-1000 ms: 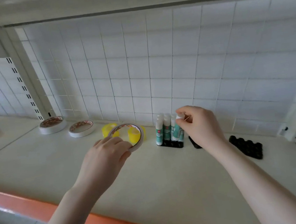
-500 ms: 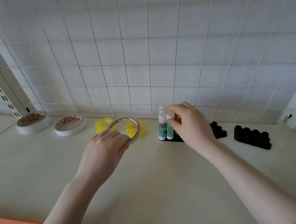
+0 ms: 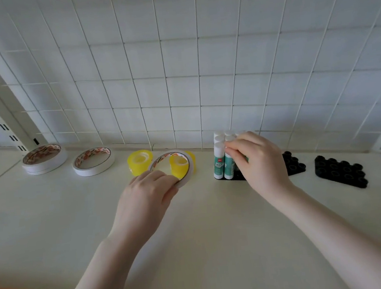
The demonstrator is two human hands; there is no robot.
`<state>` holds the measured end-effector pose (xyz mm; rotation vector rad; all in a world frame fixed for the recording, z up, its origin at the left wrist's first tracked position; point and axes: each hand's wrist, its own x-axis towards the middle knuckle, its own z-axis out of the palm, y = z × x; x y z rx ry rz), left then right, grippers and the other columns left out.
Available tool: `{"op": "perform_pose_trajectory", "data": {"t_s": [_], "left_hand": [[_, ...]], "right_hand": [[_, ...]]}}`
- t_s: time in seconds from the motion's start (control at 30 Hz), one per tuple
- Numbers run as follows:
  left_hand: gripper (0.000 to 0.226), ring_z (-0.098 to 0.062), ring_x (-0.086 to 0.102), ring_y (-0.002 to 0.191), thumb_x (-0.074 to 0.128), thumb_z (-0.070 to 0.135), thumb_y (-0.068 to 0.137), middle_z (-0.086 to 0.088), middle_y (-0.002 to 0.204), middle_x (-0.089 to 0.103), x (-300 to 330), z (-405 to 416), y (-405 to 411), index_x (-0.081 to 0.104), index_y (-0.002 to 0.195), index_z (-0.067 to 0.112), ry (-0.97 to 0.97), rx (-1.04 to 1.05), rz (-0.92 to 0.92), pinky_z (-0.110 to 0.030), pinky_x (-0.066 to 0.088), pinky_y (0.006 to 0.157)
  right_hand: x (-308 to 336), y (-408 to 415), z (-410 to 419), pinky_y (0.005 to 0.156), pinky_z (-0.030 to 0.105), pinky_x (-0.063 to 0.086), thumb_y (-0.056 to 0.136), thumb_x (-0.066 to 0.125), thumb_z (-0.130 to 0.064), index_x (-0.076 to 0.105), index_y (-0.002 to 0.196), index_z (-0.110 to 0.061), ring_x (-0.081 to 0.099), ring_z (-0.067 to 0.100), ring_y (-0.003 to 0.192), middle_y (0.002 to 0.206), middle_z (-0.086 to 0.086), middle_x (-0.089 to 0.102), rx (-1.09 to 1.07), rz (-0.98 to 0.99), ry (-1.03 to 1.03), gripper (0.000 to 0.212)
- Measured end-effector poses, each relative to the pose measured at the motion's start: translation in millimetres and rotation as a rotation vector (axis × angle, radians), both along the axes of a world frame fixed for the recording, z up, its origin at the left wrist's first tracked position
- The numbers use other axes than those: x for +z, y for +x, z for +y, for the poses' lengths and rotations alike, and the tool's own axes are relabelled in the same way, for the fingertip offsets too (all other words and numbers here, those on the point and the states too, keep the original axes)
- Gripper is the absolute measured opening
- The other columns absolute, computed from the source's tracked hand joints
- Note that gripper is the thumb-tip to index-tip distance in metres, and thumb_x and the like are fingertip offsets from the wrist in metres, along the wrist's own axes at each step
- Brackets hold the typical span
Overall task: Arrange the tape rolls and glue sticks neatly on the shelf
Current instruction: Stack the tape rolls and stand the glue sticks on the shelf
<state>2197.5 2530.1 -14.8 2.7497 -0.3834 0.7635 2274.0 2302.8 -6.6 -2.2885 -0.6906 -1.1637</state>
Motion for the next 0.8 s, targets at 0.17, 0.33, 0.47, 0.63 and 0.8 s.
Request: {"op": "perform_pose_trajectory", "data": {"t_s": [0.17, 0.33, 0.47, 0.63, 0.8], "left_hand": [[0.009, -0.021, 0.056, 0.064, 0.059, 0.023, 0.078, 0.007, 0.070, 0.060, 0.6, 2.2, -1.4, 0.067, 0.078, 0.019, 0.006, -0.005, 0.000, -0.026, 0.041, 0.054], [0.009, -0.021, 0.056, 0.062, 0.060, 0.023, 0.077, 0.007, 0.069, 0.060, 6.0, 6.5, -5.2, 0.067, 0.076, 0.019, 0.030, 0.009, -0.025, -0.027, 0.043, 0.053], [0.026, -0.020, 0.057, 0.064, 0.046, 0.034, 0.082, 0.008, 0.070, 0.060, 12.7, 13.8, -9.9, 0.068, 0.078, 0.020, 0.045, 0.035, -0.071, -0.027, 0.043, 0.054], [0.026, -0.019, 0.056, 0.063, 0.046, 0.033, 0.081, 0.008, 0.069, 0.059, 26.2, 32.9, -24.7, 0.067, 0.075, 0.020, 0.066, 0.090, -0.104, -0.027, 0.041, 0.052], [0.010, -0.021, 0.058, 0.062, 0.059, 0.025, 0.076, 0.007, 0.069, 0.060, 32.5, 75.9, -34.1, 0.067, 0.075, 0.019, 0.094, 0.112, -0.094, -0.031, 0.044, 0.051]], "right_hand": [[-0.6, -1.0, -0.6, 0.056, 0.023, 0.034, 0.086, 0.054, -0.019, 0.070, 0.079, -0.007, 0.058, 0.024, 0.061, 0.072, 0.003, 0.060, 0.008, 0.017, -0.012, 0.021], [1.8, -12.2, -2.9, 0.060, 0.030, 0.048, 0.089, 0.048, -0.021, 0.068, 0.095, -0.008, 0.062, 0.028, 0.076, 0.088, 0.004, 0.064, -0.025, 0.029, -0.056, 0.024], [12.5, -27.1, 2.8, 0.069, 0.031, 0.044, 0.088, 0.048, -0.017, 0.065, 0.101, -0.006, 0.059, 0.028, 0.078, 0.089, 0.008, 0.062, -0.001, -0.059, -0.045, 0.025], [13.4, -42.1, 25.7, 0.064, 0.028, 0.042, 0.084, 0.048, -0.019, 0.066, 0.092, -0.010, 0.060, 0.024, 0.074, 0.081, 0.001, 0.064, 0.106, 0.032, -0.061, 0.022], [4.7, -49.5, 60.3, 0.063, 0.033, 0.054, 0.077, 0.051, -0.030, 0.069, 0.091, -0.014, 0.064, 0.026, 0.075, 0.084, 0.001, 0.065, 0.164, 0.261, -0.259, 0.027]]}}
